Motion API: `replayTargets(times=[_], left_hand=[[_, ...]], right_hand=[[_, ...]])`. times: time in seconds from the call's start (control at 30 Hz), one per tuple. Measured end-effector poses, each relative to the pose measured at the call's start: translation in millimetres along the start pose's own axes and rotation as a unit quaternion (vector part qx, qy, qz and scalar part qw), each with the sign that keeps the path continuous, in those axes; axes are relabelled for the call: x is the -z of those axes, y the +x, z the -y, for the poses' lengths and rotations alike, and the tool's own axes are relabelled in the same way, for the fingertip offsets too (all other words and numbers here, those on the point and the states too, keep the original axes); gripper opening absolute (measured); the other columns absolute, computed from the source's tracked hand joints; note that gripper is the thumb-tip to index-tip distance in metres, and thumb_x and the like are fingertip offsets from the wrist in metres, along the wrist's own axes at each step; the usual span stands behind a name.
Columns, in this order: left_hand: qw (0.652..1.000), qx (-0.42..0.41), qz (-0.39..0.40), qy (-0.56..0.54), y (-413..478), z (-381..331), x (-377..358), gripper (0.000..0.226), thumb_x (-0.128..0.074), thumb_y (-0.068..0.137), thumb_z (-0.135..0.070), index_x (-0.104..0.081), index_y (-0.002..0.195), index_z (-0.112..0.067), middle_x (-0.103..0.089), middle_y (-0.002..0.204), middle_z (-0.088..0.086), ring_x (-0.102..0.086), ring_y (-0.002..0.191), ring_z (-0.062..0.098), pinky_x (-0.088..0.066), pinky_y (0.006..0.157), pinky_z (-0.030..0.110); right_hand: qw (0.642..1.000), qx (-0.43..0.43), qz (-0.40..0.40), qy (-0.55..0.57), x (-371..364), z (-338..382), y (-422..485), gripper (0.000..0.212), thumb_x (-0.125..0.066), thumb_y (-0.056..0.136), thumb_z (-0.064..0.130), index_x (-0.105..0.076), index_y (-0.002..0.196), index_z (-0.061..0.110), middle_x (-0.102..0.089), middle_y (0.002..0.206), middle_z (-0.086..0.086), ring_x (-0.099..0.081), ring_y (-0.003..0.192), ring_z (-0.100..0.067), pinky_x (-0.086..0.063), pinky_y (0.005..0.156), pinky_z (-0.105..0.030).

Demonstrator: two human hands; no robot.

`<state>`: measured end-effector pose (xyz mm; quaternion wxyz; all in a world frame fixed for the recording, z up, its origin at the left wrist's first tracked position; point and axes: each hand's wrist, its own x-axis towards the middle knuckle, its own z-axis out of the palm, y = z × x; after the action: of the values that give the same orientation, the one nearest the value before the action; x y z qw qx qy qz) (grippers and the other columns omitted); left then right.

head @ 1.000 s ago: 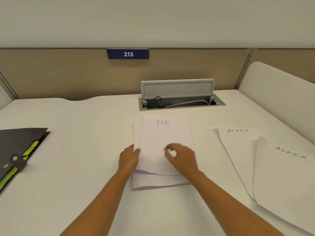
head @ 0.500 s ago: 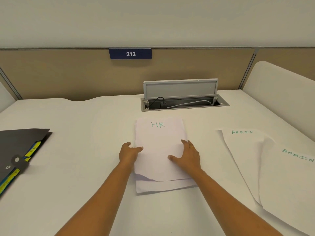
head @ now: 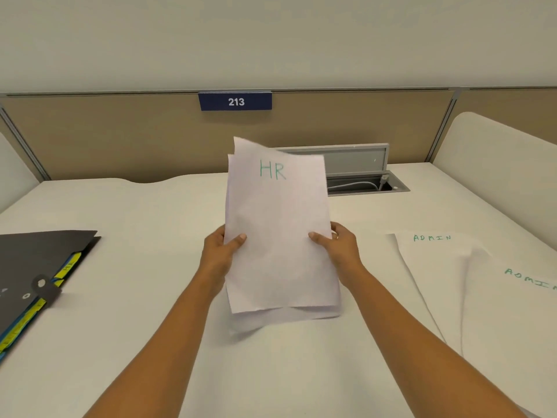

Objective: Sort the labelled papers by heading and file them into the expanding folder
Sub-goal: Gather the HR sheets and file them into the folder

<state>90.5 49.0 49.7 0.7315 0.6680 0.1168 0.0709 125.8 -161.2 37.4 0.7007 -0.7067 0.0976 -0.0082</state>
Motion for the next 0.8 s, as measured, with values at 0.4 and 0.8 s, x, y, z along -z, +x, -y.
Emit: replayTargets(times=[0.4, 0.8], left_hand=[[0.995, -0.089, 0.039, -0.028, -8.2, -18.6, 10.0, 0.027, -0.076, 0.069, 0.0, -0.066, 0.085, -0.019, -0.073, 0.072, -0.014, -0.069, 0.069, 0.009, -0.056, 0.063, 0.018], [0.999, -0.049, 0.015, -0.015, -16.8, -3.4, 10.3, 0.008, -0.064, 0.084, -0.008, -0.068, 0.078, -0.011, -0.072, 0.066, -0.008, -0.067, 0.062, 0.008, -0.054, 0.062, 0.02]], right_hand=[[0.991, 0.114, 0.045, 0.05, -8.8, 21.8, -23.5, 0.013, -0.072, 0.079, 0.012, -0.066, 0.089, 0.016, -0.069, 0.088, 0.0, -0.065, 0.082, -0.021, -0.056, 0.076, -0.032], [0.996, 0.078, 0.042, 0.018, -7.0, 6.3, -32.8, 0.011, -0.074, 0.078, 0.018, -0.064, 0.08, 0.021, -0.067, 0.082, 0.0, -0.062, 0.082, -0.025, -0.053, 0.076, -0.036]])
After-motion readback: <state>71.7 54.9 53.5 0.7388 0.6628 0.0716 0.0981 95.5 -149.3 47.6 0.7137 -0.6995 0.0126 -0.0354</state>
